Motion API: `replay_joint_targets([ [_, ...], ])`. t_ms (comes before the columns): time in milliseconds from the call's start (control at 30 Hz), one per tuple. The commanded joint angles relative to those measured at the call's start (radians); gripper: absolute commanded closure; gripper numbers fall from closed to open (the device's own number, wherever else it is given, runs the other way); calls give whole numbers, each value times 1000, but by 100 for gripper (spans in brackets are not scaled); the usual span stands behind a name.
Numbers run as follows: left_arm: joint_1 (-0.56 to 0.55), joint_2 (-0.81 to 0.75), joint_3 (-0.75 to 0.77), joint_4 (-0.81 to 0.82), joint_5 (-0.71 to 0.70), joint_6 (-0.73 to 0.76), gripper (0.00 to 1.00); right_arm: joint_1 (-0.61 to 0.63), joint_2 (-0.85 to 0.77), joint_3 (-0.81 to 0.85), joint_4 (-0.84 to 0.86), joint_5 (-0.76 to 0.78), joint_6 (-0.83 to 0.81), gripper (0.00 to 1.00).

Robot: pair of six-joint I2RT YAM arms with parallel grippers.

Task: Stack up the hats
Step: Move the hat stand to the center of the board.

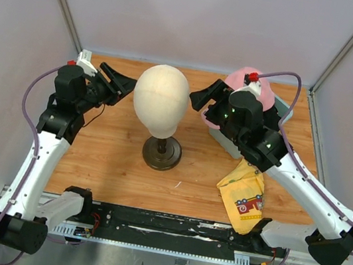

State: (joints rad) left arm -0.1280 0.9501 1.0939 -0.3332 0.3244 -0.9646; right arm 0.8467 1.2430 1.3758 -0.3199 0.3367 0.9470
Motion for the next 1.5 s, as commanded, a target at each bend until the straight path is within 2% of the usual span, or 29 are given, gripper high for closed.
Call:
replay_joint_targets([
  [0,-37,48,61,37,67,37,44,69,-11,-31,6,-7,-23,19],
  [400,-59,184,167,91,158,67,44,160,-26,-76,-4,38,-31,19],
  [700,-84,245,198,144,162,54,43,238,-12,-77,-16,58,-41,19],
  [1067,-99,354,302,153,179,63,42,257,-12,-72,-32,39,-79,18],
  [1167,-101,358,317,129,142,72,40,258,-37,-77,-40,51,-114,18],
  [1467,-60,263,300,89,-133,6,29,270,-164,-82,-112,51,-284,16],
])
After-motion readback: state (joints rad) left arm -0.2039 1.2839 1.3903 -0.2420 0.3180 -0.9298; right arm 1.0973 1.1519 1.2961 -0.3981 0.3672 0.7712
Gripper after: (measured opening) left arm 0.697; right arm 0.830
